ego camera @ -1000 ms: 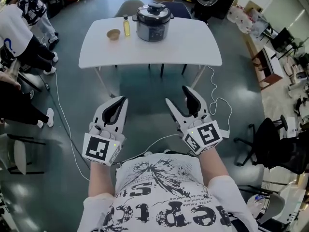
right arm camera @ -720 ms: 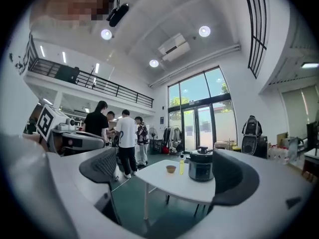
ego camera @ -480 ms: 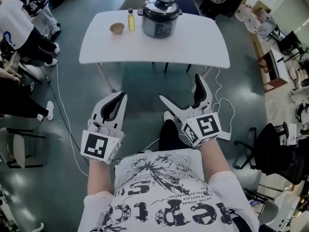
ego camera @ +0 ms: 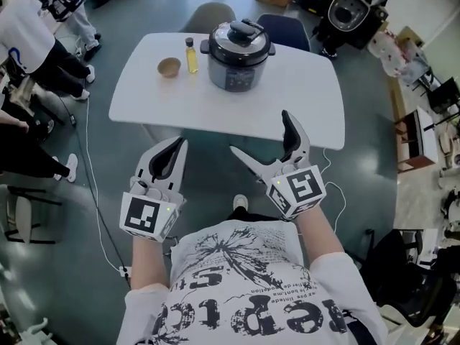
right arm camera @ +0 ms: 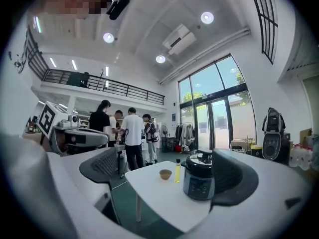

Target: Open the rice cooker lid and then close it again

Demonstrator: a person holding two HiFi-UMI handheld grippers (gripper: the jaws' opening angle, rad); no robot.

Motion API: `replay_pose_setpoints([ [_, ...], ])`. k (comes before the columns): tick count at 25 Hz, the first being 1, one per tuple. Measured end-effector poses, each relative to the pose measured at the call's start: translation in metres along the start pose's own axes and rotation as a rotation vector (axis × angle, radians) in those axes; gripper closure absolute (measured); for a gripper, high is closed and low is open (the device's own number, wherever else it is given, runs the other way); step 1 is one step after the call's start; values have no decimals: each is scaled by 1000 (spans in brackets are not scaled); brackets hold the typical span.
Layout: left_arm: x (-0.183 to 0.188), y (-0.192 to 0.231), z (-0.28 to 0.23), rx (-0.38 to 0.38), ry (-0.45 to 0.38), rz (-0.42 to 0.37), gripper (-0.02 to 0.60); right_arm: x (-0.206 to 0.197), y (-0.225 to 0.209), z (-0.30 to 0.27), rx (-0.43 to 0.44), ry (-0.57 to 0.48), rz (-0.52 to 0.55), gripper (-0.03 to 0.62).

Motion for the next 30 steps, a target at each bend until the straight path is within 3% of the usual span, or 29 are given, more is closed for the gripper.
replay_pose_setpoints([
  [7,8,13,-116,50,-3,18,569,-2,-109,-59,38,47,10,-3],
  [15,-2,47,-198,13,75,25,569,-17,-168,-122,78,118,-13,-1],
  [24,2,148,-289,-83,25,28,569,-15,-208,-243,63,211,6,-1],
  [30,10,222,-344,-172,-13,19,569,-14,-225,-339,50,345,5,7],
])
Point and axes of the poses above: the fingertips, and each gripper's own axes: z backward along the fingers, y to its left, x out of its top, the point moved 10 cm from there along z, backward along the fingers, and after that the axes turned 6 degrees about -x, right-handed, at the moved point
